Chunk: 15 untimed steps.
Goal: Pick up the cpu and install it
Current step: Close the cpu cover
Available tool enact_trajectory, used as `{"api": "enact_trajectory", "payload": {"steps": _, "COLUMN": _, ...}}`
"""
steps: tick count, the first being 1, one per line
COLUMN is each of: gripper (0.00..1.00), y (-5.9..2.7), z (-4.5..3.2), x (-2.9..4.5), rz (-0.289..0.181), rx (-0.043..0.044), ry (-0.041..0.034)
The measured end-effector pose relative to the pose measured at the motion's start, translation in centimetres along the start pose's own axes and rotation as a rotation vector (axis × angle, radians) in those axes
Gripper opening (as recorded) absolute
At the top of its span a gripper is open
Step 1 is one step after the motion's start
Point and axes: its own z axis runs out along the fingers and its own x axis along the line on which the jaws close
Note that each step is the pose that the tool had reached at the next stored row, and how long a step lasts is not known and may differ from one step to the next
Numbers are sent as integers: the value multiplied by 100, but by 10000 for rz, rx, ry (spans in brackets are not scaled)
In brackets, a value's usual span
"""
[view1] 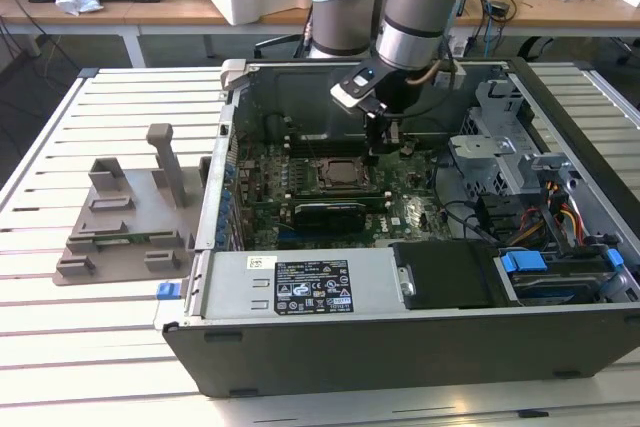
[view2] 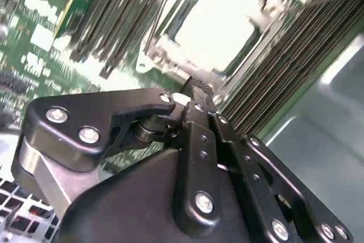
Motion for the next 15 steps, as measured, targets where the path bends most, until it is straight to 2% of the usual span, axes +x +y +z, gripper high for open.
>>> {"api": "enact_trajectory", "payload": {"steps": 2, "gripper": 11, "y": 2, "z": -15, "x": -1, "rz": -2, "rx": 2, "ry": 0}}
{"api": "enact_trajectory", "payload": {"steps": 3, "gripper": 11, "y": -2, "z": -47, "x": -1, "rz": -2, "rx": 3, "ry": 0}}
{"api": "enact_trajectory", "payload": {"steps": 5, "gripper": 11, "y": -24, "z": -195, "x": -2, "rz": -2, "rx": 2, "ry": 1}}
{"api": "enact_trajectory", "payload": {"steps": 7, "gripper": 11, "y": -38, "z": -287, "x": -4, "rz": -3, "rx": 0, "ry": 0}}
{"api": "enact_trajectory", "payload": {"steps": 8, "gripper": 11, "y": -53, "z": -380, "x": -4, "rz": -4, "rx": -6, "ry": 0}}
{"api": "enact_trajectory", "payload": {"steps": 11, "gripper": 11, "y": -98, "z": -493, "x": -3, "rz": -2, "rx": -31, "ry": -1}}
{"api": "enact_trajectory", "payload": {"steps": 13, "gripper": 11, "y": -209, "z": -498, "x": 5, "rz": 0, "rx": -110, "ry": -8}}
{"api": "enact_trajectory", "payload": {"steps": 15, "gripper": 11, "y": -326, "z": -492, "x": 14, "rz": 3, "rx": -229, "ry": -18}}
